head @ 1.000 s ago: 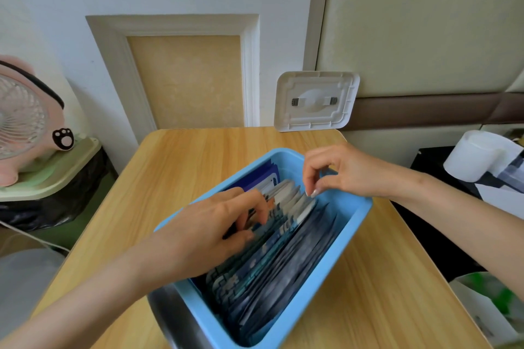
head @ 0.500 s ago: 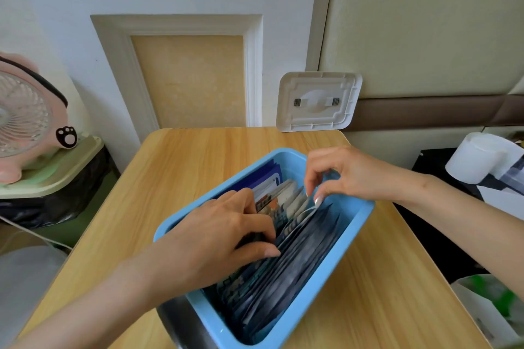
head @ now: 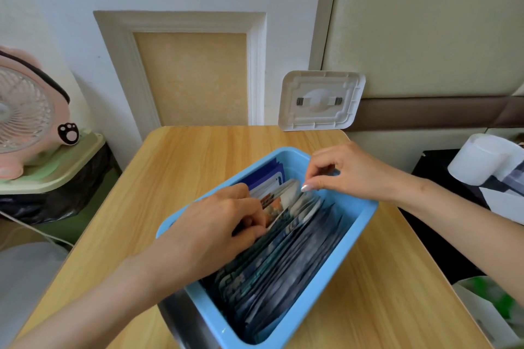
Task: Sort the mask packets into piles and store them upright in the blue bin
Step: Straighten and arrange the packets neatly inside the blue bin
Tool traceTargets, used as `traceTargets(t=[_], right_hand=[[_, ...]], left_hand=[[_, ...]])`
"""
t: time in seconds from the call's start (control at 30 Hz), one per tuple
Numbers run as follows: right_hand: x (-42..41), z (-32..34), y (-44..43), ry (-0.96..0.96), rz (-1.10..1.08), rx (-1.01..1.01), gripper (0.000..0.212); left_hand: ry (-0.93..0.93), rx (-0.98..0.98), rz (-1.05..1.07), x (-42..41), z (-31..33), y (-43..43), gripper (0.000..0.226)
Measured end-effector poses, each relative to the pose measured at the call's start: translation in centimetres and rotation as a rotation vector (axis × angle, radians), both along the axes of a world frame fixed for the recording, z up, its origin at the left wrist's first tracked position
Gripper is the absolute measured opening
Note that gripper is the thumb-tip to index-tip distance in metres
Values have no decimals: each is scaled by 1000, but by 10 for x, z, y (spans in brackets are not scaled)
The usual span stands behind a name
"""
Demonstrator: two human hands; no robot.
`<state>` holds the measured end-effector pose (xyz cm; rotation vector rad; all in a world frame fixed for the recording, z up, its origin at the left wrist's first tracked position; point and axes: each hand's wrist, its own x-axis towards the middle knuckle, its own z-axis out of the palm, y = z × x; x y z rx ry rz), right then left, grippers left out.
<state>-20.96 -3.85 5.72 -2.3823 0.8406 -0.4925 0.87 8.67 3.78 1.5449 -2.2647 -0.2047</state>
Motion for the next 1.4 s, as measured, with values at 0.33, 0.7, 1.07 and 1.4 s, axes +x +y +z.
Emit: traceTargets(t=[0.33,0.7,1.07,1.4], right_hand=[[4,0,6,155,56,-143,16],[22,3,16,248,157,-186,13],[40,6,32,331,287,-367,4],[50,1,33,316,335,-205,9]], left_hand=[[18,7,3,-3,7,4,23],[-169,15,72,-6,18,11,20],[-333,93,43,-8,23,10,27],[-317,182,-48,11,25,21,28]])
